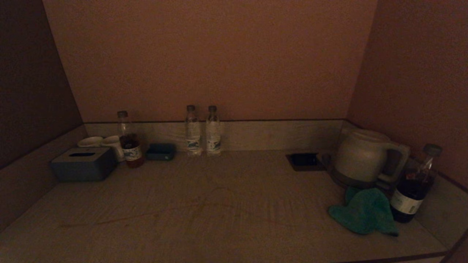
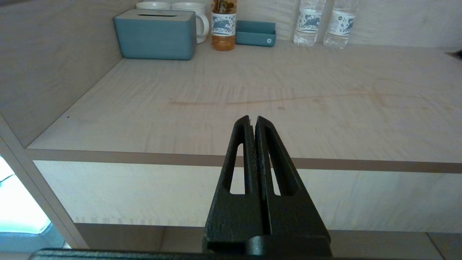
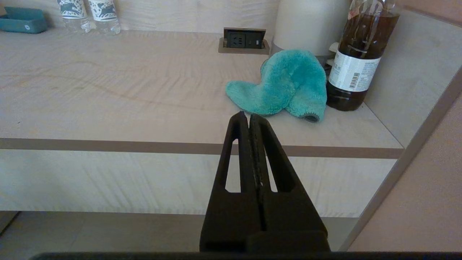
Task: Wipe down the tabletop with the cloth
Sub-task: Pick up the tablecloth
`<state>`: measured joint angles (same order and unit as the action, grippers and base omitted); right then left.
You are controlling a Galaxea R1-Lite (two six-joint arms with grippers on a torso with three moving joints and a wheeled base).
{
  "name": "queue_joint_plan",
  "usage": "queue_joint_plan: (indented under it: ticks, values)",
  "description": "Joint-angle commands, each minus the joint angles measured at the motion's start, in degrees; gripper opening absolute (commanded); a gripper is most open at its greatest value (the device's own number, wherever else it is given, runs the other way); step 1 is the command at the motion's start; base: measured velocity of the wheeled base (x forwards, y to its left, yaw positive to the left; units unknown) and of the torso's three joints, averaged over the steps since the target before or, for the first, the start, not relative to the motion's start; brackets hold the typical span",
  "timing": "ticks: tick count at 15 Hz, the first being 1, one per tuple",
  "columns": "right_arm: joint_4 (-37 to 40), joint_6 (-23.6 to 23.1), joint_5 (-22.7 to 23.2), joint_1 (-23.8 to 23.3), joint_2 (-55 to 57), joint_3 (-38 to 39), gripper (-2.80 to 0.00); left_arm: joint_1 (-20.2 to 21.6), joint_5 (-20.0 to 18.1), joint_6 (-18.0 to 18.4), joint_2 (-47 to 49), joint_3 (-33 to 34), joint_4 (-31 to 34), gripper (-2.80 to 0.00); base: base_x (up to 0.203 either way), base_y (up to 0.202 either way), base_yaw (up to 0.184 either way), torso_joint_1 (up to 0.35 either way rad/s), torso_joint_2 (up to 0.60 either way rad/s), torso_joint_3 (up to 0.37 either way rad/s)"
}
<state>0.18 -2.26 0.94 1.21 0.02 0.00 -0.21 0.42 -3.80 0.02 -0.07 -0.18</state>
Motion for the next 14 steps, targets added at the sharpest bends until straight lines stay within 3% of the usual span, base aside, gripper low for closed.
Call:
queue_joint_plan:
  ticks: [1,14]
  values:
    - [-0.01,-0.03,0.03,0.02,0.06,0.00,-2.80,0.03,0.10,-0.06,-0.02,-0.01,0.01,-2.80,0.000,0.000,0.000,0.000,0.00,0.000]
    - [1.99,-2.23,0.41,0.02,0.26,-1.70,-2.80,0.03,0.02,-0.06,-0.02,0.07,0.01,-2.80,0.000,0.000,0.000,0.000,0.00,0.000]
